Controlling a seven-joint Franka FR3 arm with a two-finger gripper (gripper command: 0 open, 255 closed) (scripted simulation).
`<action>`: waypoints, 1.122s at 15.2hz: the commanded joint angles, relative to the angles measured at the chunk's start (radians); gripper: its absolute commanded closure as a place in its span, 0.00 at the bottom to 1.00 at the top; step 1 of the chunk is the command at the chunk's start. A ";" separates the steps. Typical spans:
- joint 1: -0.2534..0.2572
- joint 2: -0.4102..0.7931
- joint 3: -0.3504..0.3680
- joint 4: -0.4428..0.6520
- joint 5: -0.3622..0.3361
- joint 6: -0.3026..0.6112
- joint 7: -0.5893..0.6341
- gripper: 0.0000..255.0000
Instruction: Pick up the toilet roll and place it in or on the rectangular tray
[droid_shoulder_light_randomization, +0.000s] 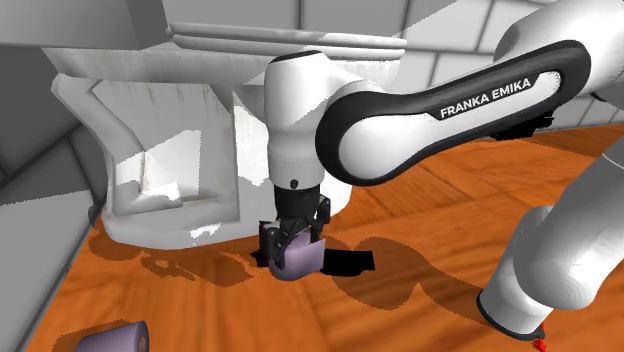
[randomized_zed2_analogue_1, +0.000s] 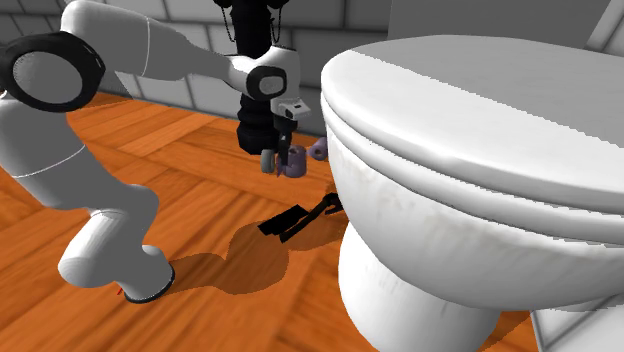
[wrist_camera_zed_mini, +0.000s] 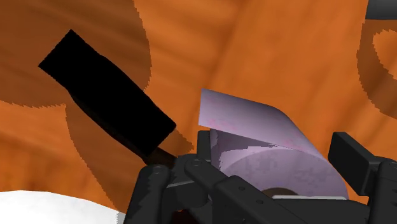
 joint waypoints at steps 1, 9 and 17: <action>-0.002 -0.071 -0.034 -0.053 0.037 -0.011 -0.059 1.00; -0.001 -0.330 -0.211 -0.260 0.093 -0.073 -0.281 1.00; -0.002 -0.363 -0.236 -0.366 0.097 -0.006 -0.329 1.00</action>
